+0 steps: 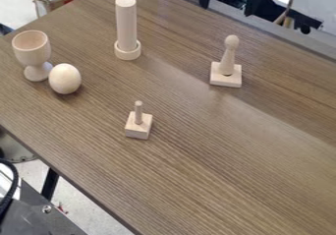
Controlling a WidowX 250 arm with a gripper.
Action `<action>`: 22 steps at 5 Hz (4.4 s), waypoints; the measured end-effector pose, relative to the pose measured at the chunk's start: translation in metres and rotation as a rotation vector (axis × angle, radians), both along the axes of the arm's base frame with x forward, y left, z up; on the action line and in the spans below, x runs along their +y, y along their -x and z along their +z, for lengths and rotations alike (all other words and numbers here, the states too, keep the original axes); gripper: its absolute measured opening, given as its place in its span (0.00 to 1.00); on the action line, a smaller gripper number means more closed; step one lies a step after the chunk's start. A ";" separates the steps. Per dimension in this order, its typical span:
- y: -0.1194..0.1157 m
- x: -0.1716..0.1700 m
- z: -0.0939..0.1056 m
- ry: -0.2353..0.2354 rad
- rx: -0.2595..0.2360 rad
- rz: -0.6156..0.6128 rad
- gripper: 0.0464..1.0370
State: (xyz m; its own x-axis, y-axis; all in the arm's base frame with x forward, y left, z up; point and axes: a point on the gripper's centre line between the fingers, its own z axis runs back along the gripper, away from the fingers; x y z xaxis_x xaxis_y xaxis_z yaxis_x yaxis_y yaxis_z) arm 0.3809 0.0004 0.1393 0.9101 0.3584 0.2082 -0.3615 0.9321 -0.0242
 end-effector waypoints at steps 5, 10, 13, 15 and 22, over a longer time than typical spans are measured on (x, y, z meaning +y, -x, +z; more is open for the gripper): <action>0.020 0.097 0.052 -0.032 -0.134 0.244 0.96; 0.036 0.139 0.005 -0.074 -0.114 0.269 0.96; 0.039 0.139 -0.010 -0.051 -0.092 0.285 0.96; 0.039 0.139 -0.026 -0.043 -0.074 0.277 0.96; 0.033 0.142 0.007 -0.094 -0.150 0.306 0.51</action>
State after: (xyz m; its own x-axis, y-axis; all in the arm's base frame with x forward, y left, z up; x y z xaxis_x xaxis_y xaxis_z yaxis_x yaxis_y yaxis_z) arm 0.3474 0.1428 0.1461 0.7205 0.5824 0.3765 -0.6232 0.7819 -0.0171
